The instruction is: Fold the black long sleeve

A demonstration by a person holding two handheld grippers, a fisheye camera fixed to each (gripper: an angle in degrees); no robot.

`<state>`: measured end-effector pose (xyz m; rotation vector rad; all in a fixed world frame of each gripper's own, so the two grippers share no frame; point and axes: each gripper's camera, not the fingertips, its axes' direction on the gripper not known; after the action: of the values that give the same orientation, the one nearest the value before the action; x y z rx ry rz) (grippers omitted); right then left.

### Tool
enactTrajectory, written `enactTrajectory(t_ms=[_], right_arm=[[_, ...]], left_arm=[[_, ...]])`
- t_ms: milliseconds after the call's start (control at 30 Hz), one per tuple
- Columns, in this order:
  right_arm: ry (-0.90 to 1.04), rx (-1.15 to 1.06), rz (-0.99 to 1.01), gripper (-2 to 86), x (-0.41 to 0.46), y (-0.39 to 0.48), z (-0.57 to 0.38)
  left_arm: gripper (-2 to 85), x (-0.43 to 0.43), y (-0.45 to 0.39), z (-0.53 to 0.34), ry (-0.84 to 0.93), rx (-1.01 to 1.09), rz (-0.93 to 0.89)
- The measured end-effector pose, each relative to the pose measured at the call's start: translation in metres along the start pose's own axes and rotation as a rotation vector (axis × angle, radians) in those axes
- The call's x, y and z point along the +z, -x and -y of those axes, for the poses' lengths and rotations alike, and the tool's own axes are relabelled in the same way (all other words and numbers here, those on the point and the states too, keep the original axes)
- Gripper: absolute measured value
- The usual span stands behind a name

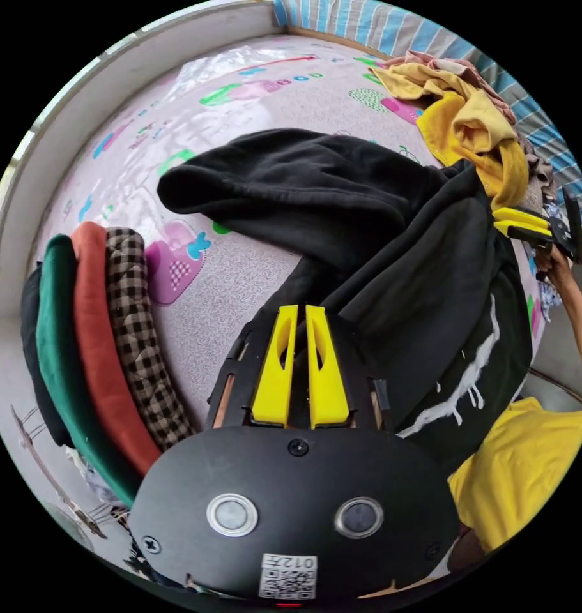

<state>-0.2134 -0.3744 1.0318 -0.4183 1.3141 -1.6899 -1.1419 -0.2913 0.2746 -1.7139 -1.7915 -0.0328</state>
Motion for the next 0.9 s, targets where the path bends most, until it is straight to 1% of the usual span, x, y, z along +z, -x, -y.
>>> enactTrajectory(t_ms=[67, 133, 333, 400, 433, 467, 500, 567, 667, 700, 733, 767, 833, 900], right_arm=[[0.005, 0.085, 0.069, 9.2, 0.002, -0.031, -0.008], [0.026, 0.106, 0.130, 9.8, 0.009, -0.043, -0.010], [-0.006, 0.173, 0.217, 10.3, 0.010, -0.061, -0.007], [-0.095, 0.128, 0.188, 9.5, -0.008, -0.051, -0.007], [-0.111, 0.091, 0.122, 9.1, -0.013, -0.044, -0.007], [-0.088, 0.060, 0.073, 9.4, -0.010, -0.040, -0.005], [-0.066, 0.049, 0.066, 9.5, -0.006, -0.039, -0.004], [0.012, 0.054, 0.120, 10.3, 0.011, -0.047, 0.000], [0.064, 0.071, 0.141, 9.1, 0.026, -0.055, 0.006], [0.073, 0.077, 0.127, 7.0, 0.028, -0.056, 0.007], [0.079, 0.084, 0.067, 2.9, 0.029, -0.056, 0.009], [0.060, 0.086, 0.014, 1.9, 0.025, -0.056, 0.010], [0.043, 0.072, 0.055, 1.1, 0.015, -0.058, 0.009], [0.042, 0.075, 0.023, 0.9, 0.002, -0.061, 0.008]], left_arm=[[0.6, 0.007, 0.018, 0.014, 0.027, 0.024, -0.116], [0.8, 0.013, 0.028, 0.023, 0.053, 0.039, -0.160], [0.3, 0.030, 0.040, 0.054, 0.124, 0.088, -0.205], [0.1, 0.031, 0.039, 0.061, 0.139, 0.130, -0.216], [0.0, 0.032, 0.038, 0.066, 0.156, 0.162, -0.209], [0.0, 0.033, 0.038, 0.070, 0.174, 0.183, -0.210], [0.0, 0.034, 0.039, 0.073, 0.183, 0.192, -0.212], [-0.1, 0.033, 0.038, 0.081, 0.195, 0.219, -0.195], [-0.1, 0.031, 0.039, 0.090, 0.212, 0.235, -0.160], [-0.1, 0.031, 0.041, 0.091, 0.218, 0.233, -0.155], [-0.1, 0.031, 0.043, 0.094, 0.231, 0.227, -0.141], [-0.1, 0.030, 0.046, 0.095, 0.249, 0.224, -0.127], [-0.1, 0.028, 0.050, 0.095, 0.288, 0.230, -0.114], [-0.1, 0.024, 0.055, 0.093, 0.335, 0.243, -0.082]])
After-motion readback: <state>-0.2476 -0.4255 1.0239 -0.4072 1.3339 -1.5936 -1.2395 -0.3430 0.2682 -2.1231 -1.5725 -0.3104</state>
